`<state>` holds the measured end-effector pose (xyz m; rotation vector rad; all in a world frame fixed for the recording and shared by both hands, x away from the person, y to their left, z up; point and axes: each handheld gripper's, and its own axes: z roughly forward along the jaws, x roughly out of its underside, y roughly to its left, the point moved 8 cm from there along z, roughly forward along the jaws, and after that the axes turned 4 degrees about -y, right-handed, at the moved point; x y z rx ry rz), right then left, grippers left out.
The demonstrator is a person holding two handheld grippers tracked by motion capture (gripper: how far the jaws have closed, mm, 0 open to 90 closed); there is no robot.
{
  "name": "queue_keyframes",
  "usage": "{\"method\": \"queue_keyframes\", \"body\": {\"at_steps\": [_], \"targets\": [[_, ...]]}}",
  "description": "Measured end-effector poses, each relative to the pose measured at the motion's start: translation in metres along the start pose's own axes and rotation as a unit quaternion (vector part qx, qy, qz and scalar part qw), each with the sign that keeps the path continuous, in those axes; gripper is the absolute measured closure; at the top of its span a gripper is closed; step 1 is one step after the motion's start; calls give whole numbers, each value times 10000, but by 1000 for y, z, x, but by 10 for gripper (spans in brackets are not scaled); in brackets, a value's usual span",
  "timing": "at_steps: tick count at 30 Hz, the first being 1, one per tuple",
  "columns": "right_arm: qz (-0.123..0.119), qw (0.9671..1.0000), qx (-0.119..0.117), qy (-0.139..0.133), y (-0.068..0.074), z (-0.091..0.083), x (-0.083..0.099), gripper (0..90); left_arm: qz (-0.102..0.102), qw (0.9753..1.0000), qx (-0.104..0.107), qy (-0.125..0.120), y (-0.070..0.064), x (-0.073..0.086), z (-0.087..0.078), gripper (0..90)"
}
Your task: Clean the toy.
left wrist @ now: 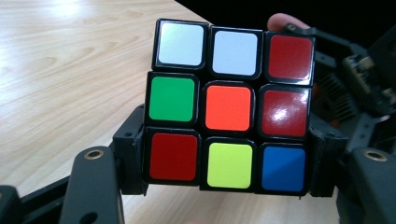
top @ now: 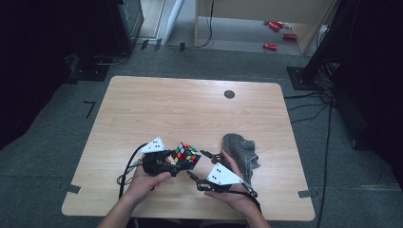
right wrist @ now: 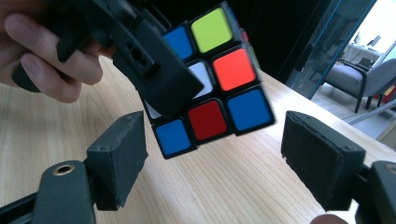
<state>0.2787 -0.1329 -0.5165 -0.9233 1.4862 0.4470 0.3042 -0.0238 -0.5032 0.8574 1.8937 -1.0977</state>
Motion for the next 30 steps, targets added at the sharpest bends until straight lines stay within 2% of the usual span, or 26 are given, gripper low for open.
{"method": "queue_keyframes", "body": {"at_steps": [3, 6, 11, 14, 20, 24, 27, 30], "targets": [[-81, 10000, 15, -14, 1, 1, 1, 243, 16, 9999, 94, 62, -4, 1, 3, 341], [-231, 9997, 34, 6, 2, 2, 2, 254, -19, 9998, 74, 156, -4, 3, 5, 340], [-521, 9986, 87, -11, 3, 2, 3, 273, -195, 9995, 108, 227, -3, 4, 6, 339], [-647, 9978, 102, -37, 4, 3, 3, 277, -320, 9989, 200, 291, -4, 5, 6, 338], [-889, 9960, 78, -5, 6, 2, 4, 327, -388, 9983, 227, 367, -3, 6, 7, 337], [-669, 9978, 21, -11, 5, 0, 2, 333, -273, 9986, 311, 333, -5, 5, 6, 316], [-576, 9983, -21, 39, 3, -2, 3, 341, -172, 9993, 205, 245, -4, 1, 4, 293], [-531, 9985, 26, 103, -2, -4, 6, 342, -182, 9996, 181, 80, -2, -3, -1, 274]]}}
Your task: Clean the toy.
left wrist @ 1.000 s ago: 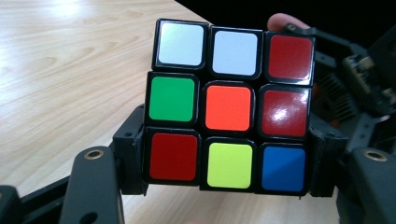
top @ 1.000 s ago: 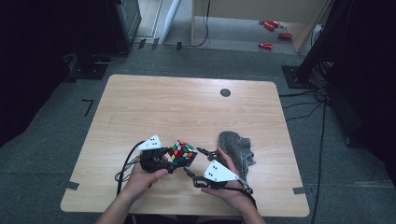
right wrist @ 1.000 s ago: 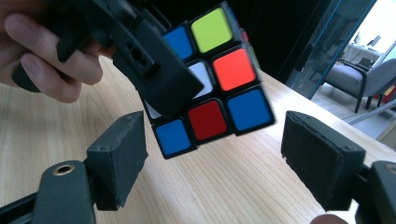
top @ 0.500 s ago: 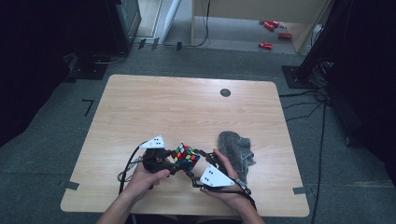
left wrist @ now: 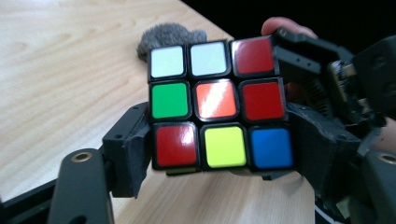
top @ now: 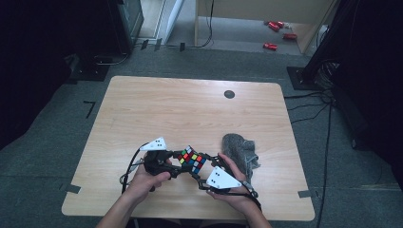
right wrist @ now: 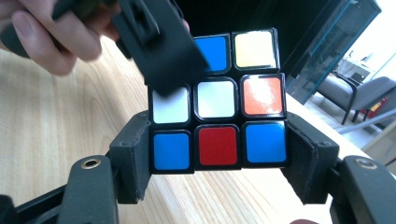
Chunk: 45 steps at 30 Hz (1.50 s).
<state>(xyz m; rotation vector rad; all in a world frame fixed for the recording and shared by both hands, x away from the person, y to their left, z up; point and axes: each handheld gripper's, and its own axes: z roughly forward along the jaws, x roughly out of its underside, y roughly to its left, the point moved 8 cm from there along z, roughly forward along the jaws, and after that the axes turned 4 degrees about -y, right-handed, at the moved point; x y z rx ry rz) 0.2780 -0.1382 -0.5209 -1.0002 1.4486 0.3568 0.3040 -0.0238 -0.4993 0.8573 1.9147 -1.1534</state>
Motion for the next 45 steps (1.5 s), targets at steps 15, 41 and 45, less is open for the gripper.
{"method": "queue_keyframes", "body": {"at_steps": [15, 41, 45], "targets": [[1130, 9914, 624, 236, -39, -14, 5, 343, 1154, 9891, -873, -282, 20, 3, -8, 279], [2989, 9539, -60, 260, -11, -6, -28, 342, 3278, 9314, -1467, -588, -7, 8, 8, 201], [3314, 9428, -121, 351, -10, -6, -26, 342, 3412, 9266, -1455, -613, -11, 9, 9, 244]]}}
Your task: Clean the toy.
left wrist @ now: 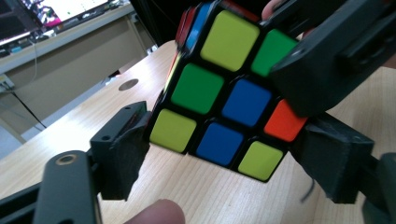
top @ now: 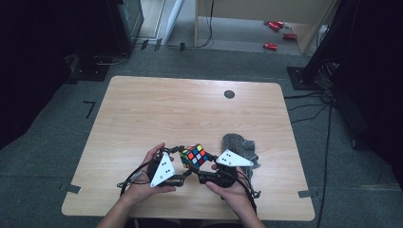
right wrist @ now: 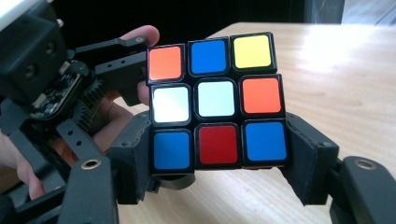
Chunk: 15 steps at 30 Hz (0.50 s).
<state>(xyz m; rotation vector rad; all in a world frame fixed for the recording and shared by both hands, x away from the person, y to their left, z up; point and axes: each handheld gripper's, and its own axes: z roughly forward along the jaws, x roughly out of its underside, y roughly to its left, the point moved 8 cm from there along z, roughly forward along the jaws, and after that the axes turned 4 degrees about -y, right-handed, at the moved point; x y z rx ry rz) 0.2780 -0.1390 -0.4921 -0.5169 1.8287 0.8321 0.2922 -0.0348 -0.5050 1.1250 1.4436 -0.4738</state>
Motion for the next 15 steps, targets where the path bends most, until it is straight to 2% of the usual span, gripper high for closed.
{"method": "queue_keyframes", "body": {"at_steps": [2, 5, 8, 11, 15], "targets": [[59, 10000, 14, 52, 0, 1, 1, 341, 85, 9999, -30, 73, 0, 1, 0, 253], [145, 9999, -7, 48, -1, 3, 2, 333, 75, 9999, -106, 59, 2, 0, -2, 277], [264, 9996, -62, -99, -3, 3, -1, 295, -102, 9998, -161, 22, 6, -3, -5, 338], [453, 9988, -152, -121, -5, 0, -3, 317, -233, 9995, -202, 2, 11, -2, -7, 340], [572, 9981, -214, -100, -6, 0, -3, 326, -171, 9996, -240, 18, 11, -2, -7, 340]]}}
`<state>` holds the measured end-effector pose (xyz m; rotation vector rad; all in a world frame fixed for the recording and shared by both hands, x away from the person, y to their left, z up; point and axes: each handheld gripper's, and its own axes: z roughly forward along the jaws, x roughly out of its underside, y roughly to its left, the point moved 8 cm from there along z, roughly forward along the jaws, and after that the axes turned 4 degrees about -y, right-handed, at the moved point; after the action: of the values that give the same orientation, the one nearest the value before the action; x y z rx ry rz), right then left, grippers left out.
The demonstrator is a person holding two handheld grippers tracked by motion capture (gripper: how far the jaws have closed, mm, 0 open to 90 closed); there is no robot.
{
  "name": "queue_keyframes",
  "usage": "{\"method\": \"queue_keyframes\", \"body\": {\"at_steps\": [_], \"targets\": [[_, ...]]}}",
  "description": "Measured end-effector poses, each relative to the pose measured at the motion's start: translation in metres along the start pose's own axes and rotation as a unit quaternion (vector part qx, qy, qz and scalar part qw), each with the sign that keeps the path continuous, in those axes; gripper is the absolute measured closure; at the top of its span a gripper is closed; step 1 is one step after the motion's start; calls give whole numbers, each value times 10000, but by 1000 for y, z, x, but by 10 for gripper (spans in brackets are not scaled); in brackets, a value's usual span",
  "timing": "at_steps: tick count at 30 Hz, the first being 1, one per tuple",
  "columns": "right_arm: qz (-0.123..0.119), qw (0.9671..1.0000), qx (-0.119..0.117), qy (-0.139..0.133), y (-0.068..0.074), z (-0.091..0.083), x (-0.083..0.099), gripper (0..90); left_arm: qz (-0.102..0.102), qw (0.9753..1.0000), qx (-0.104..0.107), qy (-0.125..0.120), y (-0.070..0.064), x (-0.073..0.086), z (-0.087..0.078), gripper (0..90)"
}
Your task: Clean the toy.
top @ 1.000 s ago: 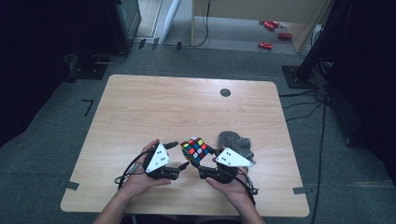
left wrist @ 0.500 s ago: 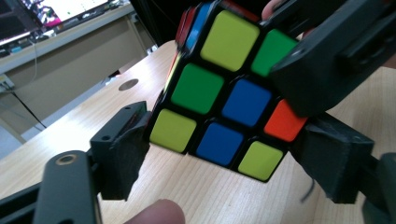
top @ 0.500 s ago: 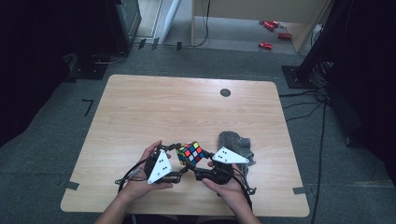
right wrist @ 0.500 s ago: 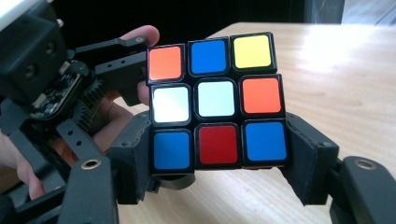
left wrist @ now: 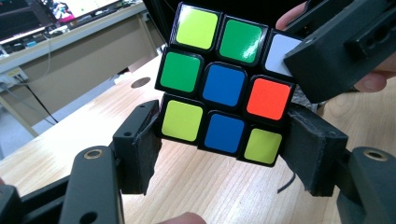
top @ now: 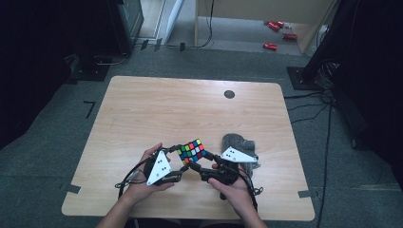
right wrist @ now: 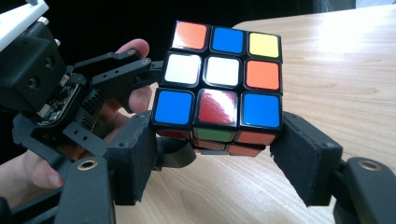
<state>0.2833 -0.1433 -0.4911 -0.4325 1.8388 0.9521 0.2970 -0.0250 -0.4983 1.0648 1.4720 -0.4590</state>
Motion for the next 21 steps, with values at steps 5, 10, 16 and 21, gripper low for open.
{"method": "queue_keyframes", "body": {"at_steps": [5, 10, 16, 21], "targets": [[120, 9998, -126, 23, -1, -1, -1, 325, -44, 10000, 61, -35, -1, -1, -1, 339], [172, 9996, -218, 36, -2, -2, -1, 317, -71, 9999, 122, -57, -2, -1, -1, 339], [242, 9993, -268, 72, -2, -3, 0, 329, -130, 9997, 178, -50, -3, 0, -2, 337], [18, 9997, -182, 156, -2, -4, -1, 334, -228, 9996, 161, -32, -4, 1, 1, 331]]}}
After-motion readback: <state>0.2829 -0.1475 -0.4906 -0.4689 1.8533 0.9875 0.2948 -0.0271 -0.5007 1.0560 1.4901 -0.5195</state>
